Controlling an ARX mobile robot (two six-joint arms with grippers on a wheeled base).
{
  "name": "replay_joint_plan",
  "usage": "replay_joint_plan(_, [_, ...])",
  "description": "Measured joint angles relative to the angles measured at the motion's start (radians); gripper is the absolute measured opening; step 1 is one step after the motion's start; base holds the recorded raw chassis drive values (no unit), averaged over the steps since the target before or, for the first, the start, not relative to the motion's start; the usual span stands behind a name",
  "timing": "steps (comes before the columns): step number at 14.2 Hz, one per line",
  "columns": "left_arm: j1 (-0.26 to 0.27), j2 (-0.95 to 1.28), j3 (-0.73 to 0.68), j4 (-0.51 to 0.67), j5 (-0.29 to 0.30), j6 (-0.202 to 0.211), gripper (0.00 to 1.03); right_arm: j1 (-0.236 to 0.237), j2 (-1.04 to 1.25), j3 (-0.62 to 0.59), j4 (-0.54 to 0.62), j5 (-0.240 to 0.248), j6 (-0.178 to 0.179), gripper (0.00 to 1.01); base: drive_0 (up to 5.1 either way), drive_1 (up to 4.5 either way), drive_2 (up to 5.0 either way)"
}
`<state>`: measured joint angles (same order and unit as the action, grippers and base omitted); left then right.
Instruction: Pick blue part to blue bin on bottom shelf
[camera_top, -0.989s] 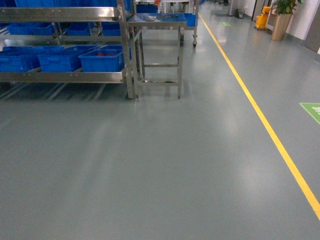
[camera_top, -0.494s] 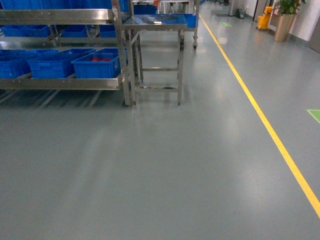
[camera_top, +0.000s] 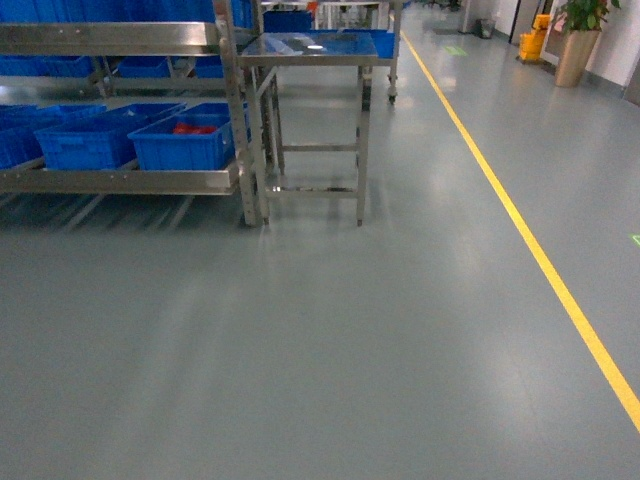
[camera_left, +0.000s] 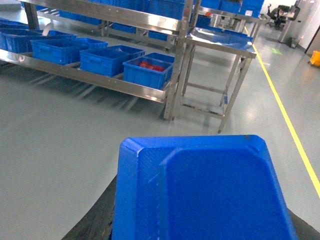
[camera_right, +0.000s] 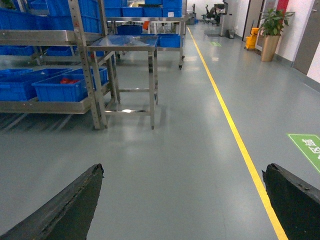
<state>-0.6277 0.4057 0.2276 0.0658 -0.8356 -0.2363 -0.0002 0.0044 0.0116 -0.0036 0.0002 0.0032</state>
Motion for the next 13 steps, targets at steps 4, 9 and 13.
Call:
replay_joint_plan(4, [0.0, 0.0, 0.0, -0.001, -0.001, 0.0, 0.43, 0.0, 0.0, 0.0, -0.002, 0.0, 0.0, 0.98, 0.0, 4.17, -4.1])
replay_joint_plan(9, [0.0, -0.002, 0.0, 0.001, -0.002, 0.0, 0.43, 0.0, 0.0, 0.0, 0.0, 0.0, 0.0, 0.98, 0.0, 4.16, -4.1])
replay_joint_plan(13, [0.0, 0.0, 0.0, 0.0, 0.0, 0.0, 0.43, 0.0, 0.0, 0.0, -0.002, 0.0, 0.0, 0.98, 0.0, 4.13, -4.2])
